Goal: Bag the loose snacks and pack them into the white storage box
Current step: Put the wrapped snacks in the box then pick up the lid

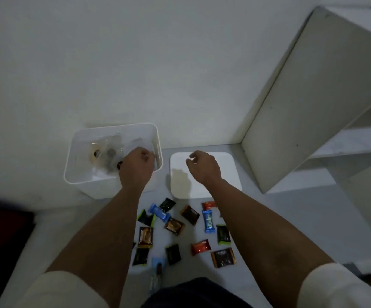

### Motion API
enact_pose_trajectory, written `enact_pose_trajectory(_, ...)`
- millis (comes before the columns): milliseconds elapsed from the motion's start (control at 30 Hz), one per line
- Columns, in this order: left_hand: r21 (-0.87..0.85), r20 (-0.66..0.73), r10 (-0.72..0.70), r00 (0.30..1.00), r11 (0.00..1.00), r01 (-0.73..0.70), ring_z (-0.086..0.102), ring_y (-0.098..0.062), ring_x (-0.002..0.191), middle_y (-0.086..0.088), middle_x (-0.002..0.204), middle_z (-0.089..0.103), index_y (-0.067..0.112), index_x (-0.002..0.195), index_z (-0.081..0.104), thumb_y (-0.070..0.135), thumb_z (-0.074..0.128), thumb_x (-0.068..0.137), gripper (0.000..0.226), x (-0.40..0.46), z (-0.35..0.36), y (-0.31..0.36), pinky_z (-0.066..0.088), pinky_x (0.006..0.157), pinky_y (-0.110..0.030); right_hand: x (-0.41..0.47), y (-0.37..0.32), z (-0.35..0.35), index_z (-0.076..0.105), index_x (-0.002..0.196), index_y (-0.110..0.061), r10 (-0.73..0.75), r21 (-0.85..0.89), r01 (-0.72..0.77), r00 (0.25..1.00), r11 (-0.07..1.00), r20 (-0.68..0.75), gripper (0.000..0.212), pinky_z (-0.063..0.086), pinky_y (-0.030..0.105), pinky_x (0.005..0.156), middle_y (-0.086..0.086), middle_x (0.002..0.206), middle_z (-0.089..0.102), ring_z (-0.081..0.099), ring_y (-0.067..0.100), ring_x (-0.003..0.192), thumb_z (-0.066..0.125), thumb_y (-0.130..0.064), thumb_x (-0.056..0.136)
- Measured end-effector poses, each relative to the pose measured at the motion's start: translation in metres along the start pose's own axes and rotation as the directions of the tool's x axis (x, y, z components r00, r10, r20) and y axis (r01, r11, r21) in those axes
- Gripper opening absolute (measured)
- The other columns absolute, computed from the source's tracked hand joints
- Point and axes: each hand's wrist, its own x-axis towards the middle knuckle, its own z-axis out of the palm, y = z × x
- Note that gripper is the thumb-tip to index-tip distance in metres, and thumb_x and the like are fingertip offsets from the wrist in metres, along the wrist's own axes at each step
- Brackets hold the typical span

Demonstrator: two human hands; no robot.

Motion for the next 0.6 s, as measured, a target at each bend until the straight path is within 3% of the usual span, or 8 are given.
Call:
enact_pose_trajectory(67, -0.076, 0.083, 0.072, 0.994, 0.995, -0.065, 0.063, -0.017, 0.083, 0.003, 0.087, 0.068, 0.018, 0.099, 0.069, 0.034, 0.061, 0.093, 0.018, -0.038, 0.016, -0.008, 0.049, 0.077, -0.032, -0.020, 0.041, -0.007, 0.063, 0.126, -0.021, 0.020, 0.037, -0.020, 1.000, 0.999, 0.016, 0.041, 0.048, 0.033, 0.092, 0.003, 0.119, 0.067, 0.063, 0.021, 0.111, 0.062, -0.045, 0.093)
enact_pose_trajectory(133, -0.038, 0.180, 0.126, 0.976, 0.992, -0.121, 0.065, -0.023, 0.096, 0.000, 0.098, 0.068, 0.018, 0.109, 0.068, 0.038, 0.069, 0.089, 0.028, -0.072, 0.034, -0.038, 0.052, 0.086, -0.039, -0.047, 0.082, -0.010, 0.055, 0.135, -0.024, 0.056, 0.077, -0.061, 0.996, 0.995, 0.063, 0.060, 0.049, 0.038, 0.097, 0.006, 0.128, 0.061, 0.058, 0.023, 0.119, 0.066, -0.055, 0.086)
enact_pose_trajectory(233, 0.201, 0.321, 0.052, 0.946, 0.972, -0.122, 0.056, -0.039, 0.121, -0.015, 0.128, 0.062, 0.014, 0.131, 0.059, 0.068, 0.064, 0.075, 0.078, -0.133, 0.053, -0.093, 0.044, 0.102, -0.047, -0.093, 0.146, -0.008, 0.033, 0.151, -0.031, 0.147, 0.029, -0.154, 0.973, 0.988, 0.179, 0.100, 0.044, 0.048, 0.107, 0.008, 0.146, 0.046, 0.043, 0.028, 0.135, 0.072, -0.072, 0.068)
enact_pose_trajectory(333, 0.399, 0.366, -0.125, 0.922, 0.916, -0.034, 0.021, -0.044, 0.149, -0.019, 0.163, 0.022, 0.022, 0.158, 0.026, 0.092, 0.048, 0.057, 0.125, -0.198, 0.046, -0.137, 0.021, 0.118, -0.058, -0.141, 0.205, 0.002, 0.004, 0.160, -0.029, 0.210, -0.099, -0.190, 0.942, 0.977, 0.262, 0.141, 0.029, 0.055, 0.118, 0.008, 0.164, 0.019, 0.016, 0.032, 0.151, 0.072, -0.088, 0.051)
enact_pose_trajectory(400, 0.449, 0.408, -0.238, 0.881, 0.893, 0.033, -0.006, -0.039, 0.154, -0.011, 0.168, -0.010, 0.033, 0.160, -0.004, 0.100, 0.050, 0.045, 0.143, -0.236, 0.034, -0.158, 0.006, 0.119, -0.062, -0.167, 0.235, 0.011, -0.021, 0.156, -0.030, 0.232, -0.230, -0.162, 0.916, 0.960, 0.326, 0.158, 0.009, 0.062, 0.122, 0.007, 0.168, -0.015, -0.013, 0.032, 0.155, 0.065, -0.097, 0.041)
enact_pose_trajectory(467, 0.488, 0.477, -0.281, 0.833, 0.873, 0.015, -0.022, -0.036, 0.152, -0.006, 0.164, -0.029, 0.036, 0.156, -0.020, 0.105, 0.050, 0.038, 0.154, -0.268, 0.031, -0.178, -0.004, 0.119, -0.065, -0.191, 0.257, 0.018, -0.034, 0.151, -0.031, 0.236, -0.327, -0.109, 0.895, 0.939, 0.379, 0.166, -0.003, 0.065, 0.121, 0.007, 0.162, -0.035, -0.030, 0.032, 0.150, 0.060, -0.102, 0.035)
enact_pose_trajectory(533, 0.529, 0.513, -0.265, 0.816, 0.847, -0.058, -0.025, -0.037, 0.151, -0.009, 0.164, -0.030, 0.031, 0.158, -0.017, 0.107, 0.046, 0.038, 0.155, -0.294, 0.038, -0.190, -0.005, 0.118, -0.069, -0.204, 0.274, 0.023, -0.038, 0.149, -0.030, 0.232, -0.372, -0.075, 0.887, 0.925, 0.400, 0.168, -0.005, 0.067, 0.120, 0.010, 0.159, -0.041, -0.036, 0.034, 0.147, 0.057, -0.104, 0.032)
enact_pose_trajectory(600, 0.573, 0.517, -0.232, 0.824, 0.809, -0.131, -0.016, -0.042, 0.152, -0.015, 0.167, -0.018, 0.021, 0.162, 0.003, 0.106, 0.043, 0.046, 0.149, -0.310, 0.047, -0.198, 0.002, 0.114, -0.075, -0.206, 0.282, 0.027, -0.037, 0.149, -0.029, 0.239, -0.408, -0.061, 0.884, 0.911, 0.402, 0.167, -0.007, 0.068, 0.119, 0.013, 0.159, -0.040, -0.036, 0.036, 0.146, 0.055, -0.105, 0.032)
